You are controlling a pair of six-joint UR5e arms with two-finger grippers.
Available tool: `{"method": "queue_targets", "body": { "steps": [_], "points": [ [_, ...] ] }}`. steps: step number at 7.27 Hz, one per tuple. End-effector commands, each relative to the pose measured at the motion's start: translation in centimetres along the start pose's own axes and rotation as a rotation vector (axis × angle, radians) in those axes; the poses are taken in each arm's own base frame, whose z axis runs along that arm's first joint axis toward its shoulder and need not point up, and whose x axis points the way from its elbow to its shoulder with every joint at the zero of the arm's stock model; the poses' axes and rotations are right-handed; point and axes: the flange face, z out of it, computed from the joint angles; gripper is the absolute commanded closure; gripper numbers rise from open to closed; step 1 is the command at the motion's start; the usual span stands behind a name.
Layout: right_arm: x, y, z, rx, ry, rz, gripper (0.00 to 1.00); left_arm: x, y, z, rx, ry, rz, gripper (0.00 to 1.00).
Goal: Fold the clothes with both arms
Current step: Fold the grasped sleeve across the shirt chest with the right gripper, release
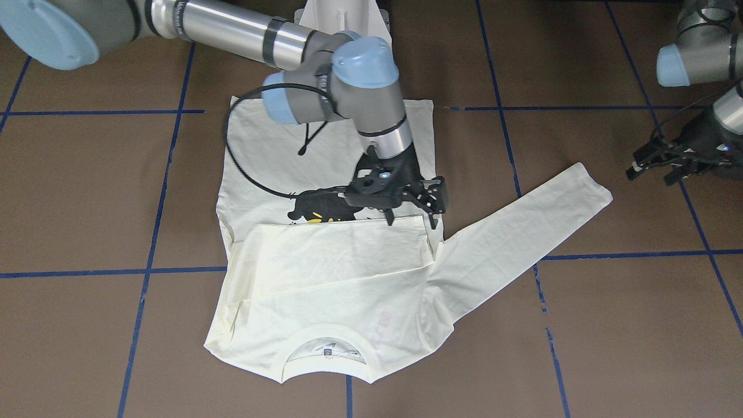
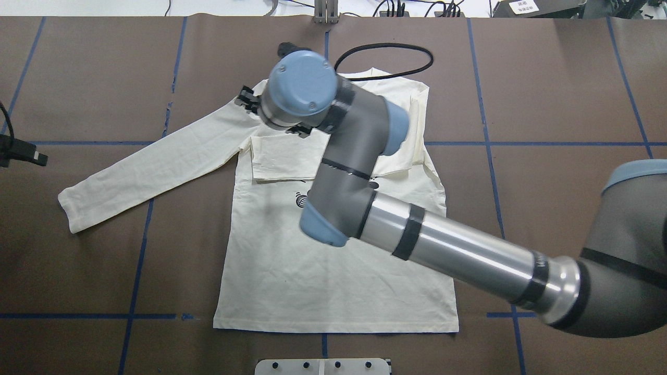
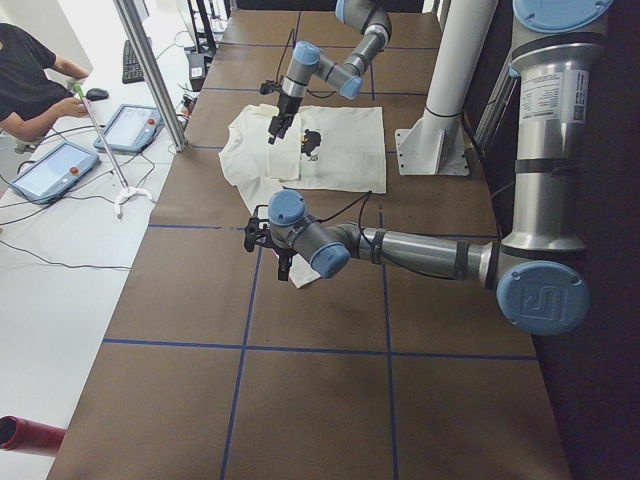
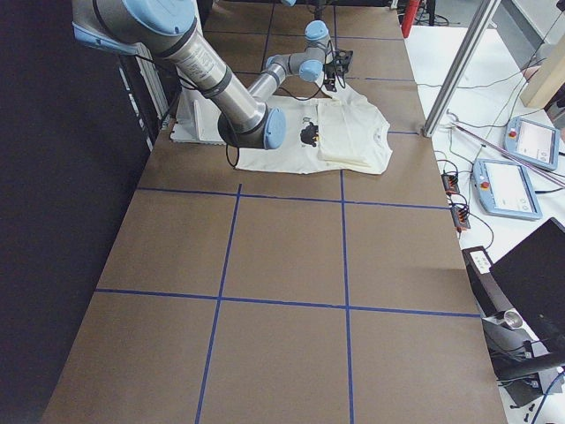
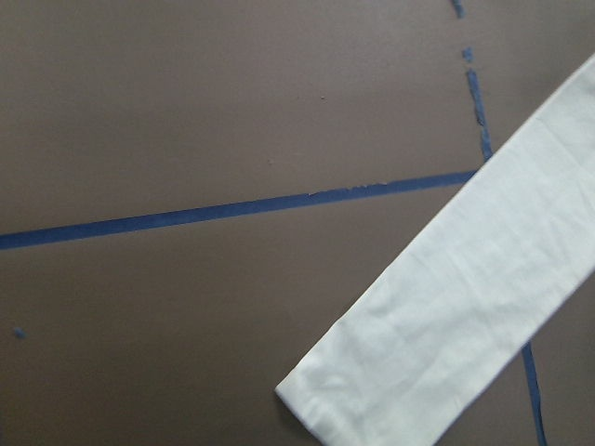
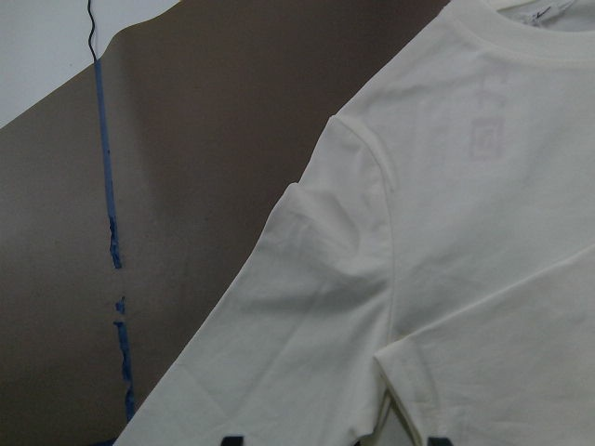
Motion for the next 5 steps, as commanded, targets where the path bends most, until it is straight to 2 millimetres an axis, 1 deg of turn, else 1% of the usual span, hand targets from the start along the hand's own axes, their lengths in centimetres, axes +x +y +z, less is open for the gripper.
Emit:
{"method": "queue_targets", "body": {
  "steps": [1, 2, 3, 4, 5],
  "points": [
    [14.8, -10.1, -10.2, -0.117, 0.053, 0.065, 0.0, 0.8, 0.4, 5.5, 0.016, -0.097, -0.021, 0.02],
    [20.1, -12.4, -13.5, -0.138, 0.061, -0.001, 0.0, 0.8, 1.1, 7.4, 0.01, -0.133, -0.007, 0.06],
    [24.1, -14.4, -15.9, -0.158, 0.067, -0.028, 0.0, 0.2, 1.2, 8.0, 0.0, -0.144, -0.015, 0.12],
    [24.8, -14.6, -16.2, -0.162, 0.068, -0.038, 0.0, 0.1, 1.5, 8.2, -0.016, -0.145, -0.023, 0.21],
    [24.8, -14.6, -16.2, -0.16, 0.068, -0.038, 0.0, 0.4, 2.1, 9.0, -0.034, -0.147, -0.017, 0.33]
  ]
}}
